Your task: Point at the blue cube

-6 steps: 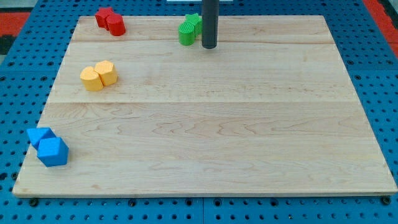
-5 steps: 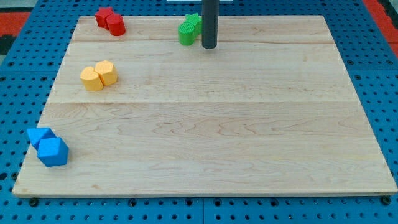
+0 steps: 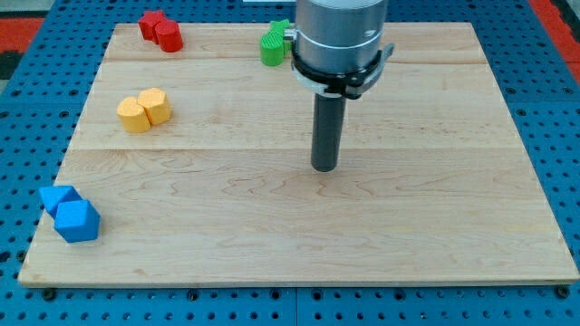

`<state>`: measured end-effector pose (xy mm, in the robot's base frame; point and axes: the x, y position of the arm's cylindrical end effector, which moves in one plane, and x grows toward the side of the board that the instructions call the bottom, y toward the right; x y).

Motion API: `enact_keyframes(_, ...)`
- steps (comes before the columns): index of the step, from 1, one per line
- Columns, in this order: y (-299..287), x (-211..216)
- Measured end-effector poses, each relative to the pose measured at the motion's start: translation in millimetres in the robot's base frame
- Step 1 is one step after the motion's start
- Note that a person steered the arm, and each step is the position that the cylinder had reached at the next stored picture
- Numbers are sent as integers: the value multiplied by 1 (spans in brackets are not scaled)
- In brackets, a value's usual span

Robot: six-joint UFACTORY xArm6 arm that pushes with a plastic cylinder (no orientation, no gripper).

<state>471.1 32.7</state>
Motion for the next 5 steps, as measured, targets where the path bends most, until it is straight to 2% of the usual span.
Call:
enact_keyframes(1,0,0)
enact_keyframes(2,-1,18)
enact_keyframes(3,-14,72)
enact_keyframes(4,-76,105)
enact_keyframes(5,-178,116)
